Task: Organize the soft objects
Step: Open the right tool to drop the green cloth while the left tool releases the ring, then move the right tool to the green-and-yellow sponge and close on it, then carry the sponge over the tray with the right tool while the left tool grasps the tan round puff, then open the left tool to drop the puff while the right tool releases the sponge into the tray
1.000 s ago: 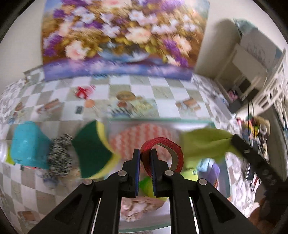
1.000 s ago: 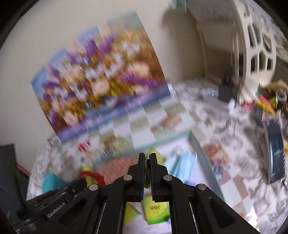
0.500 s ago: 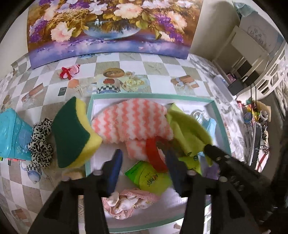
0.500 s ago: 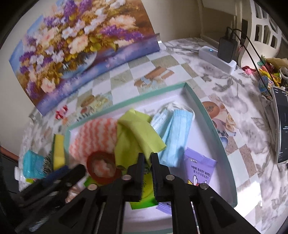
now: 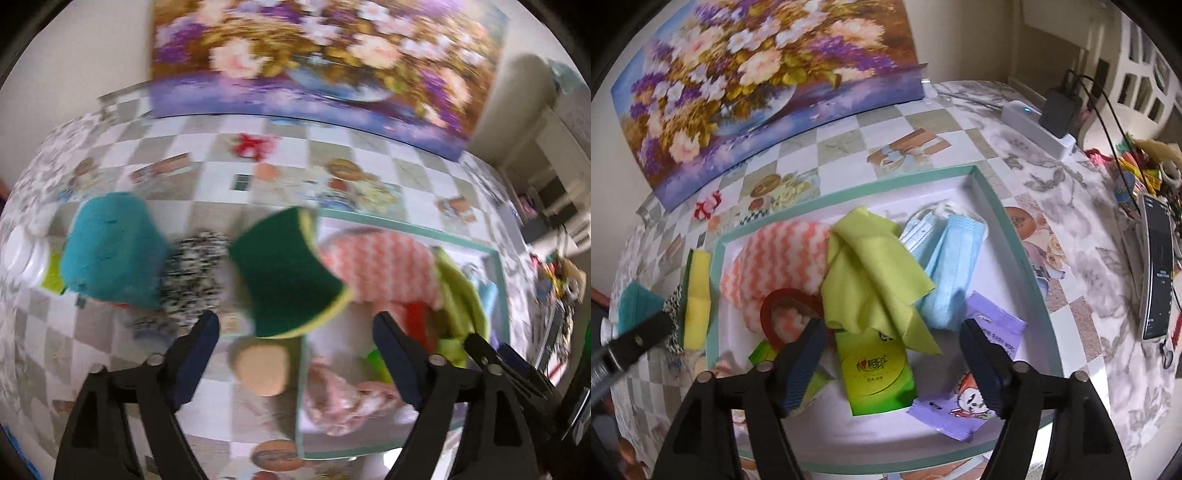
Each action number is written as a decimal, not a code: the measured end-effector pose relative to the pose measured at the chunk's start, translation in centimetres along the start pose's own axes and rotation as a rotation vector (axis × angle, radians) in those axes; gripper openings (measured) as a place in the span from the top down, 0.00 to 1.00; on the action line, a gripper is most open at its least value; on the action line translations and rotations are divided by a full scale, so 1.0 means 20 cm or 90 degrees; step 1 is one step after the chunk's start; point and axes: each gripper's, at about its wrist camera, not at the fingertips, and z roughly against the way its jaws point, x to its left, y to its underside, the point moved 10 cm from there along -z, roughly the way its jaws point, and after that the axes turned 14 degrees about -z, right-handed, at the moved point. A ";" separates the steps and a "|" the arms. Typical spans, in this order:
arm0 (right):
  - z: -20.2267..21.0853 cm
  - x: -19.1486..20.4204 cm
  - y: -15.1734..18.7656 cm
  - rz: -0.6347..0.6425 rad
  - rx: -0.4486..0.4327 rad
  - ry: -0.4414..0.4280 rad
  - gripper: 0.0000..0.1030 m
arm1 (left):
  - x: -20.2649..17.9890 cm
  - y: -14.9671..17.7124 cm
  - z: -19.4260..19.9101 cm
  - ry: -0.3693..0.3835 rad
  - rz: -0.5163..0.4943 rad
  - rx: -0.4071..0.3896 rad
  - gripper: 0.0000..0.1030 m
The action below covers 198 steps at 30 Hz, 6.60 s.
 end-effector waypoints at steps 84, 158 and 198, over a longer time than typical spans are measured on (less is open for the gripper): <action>-0.21 1.06 0.41 0.411 -0.039 -0.005 0.27 | 0.79 0.31 -0.06 -0.015 0.276 0.018 0.08; 0.22 0.46 0.13 0.110 -0.028 -0.087 0.28 | 0.03 0.27 -0.31 0.118 0.057 0.097 0.77; 0.20 -0.06 -0.14 -0.069 -0.074 -0.040 0.28 | -0.24 -0.02 -0.02 0.203 0.000 -0.062 0.87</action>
